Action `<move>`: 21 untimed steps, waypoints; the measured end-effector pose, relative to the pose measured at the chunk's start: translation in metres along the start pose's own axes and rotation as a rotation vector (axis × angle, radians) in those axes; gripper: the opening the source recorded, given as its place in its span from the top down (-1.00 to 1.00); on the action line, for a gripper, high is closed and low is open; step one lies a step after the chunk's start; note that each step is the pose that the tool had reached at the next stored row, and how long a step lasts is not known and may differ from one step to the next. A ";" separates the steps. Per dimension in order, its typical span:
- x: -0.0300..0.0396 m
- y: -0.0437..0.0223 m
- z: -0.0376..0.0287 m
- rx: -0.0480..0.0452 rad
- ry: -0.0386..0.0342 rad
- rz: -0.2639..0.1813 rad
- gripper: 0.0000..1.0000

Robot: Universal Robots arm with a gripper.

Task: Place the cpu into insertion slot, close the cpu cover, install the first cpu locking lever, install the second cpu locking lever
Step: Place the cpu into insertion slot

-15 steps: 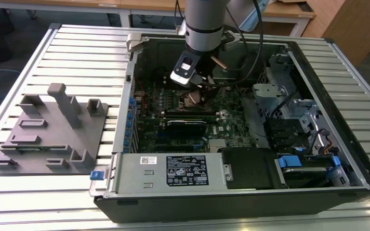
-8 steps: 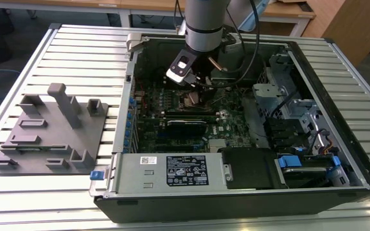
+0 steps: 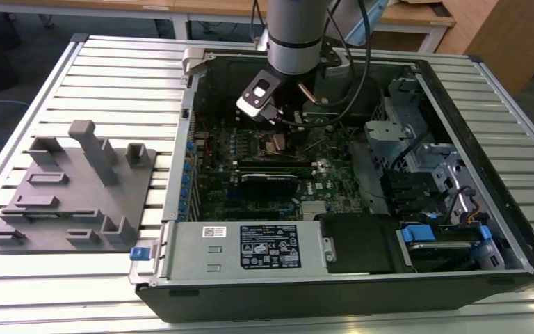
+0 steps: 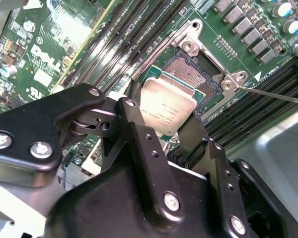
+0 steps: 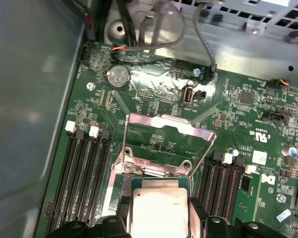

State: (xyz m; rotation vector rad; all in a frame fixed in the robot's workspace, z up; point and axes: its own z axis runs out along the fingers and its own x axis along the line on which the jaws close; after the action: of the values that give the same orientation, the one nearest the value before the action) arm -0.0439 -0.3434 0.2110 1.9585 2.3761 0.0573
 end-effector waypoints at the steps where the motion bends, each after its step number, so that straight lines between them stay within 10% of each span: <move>1: 0.0001 0.0000 0.0000 0.0002 -0.0006 0.007 -0.08; 21: 0.0023 -0.0005 0.0005 0.0027 -0.0072 0.105 -0.08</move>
State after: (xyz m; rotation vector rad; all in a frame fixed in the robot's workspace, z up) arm -0.0447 -0.3412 0.2104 2.0800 2.2682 0.0520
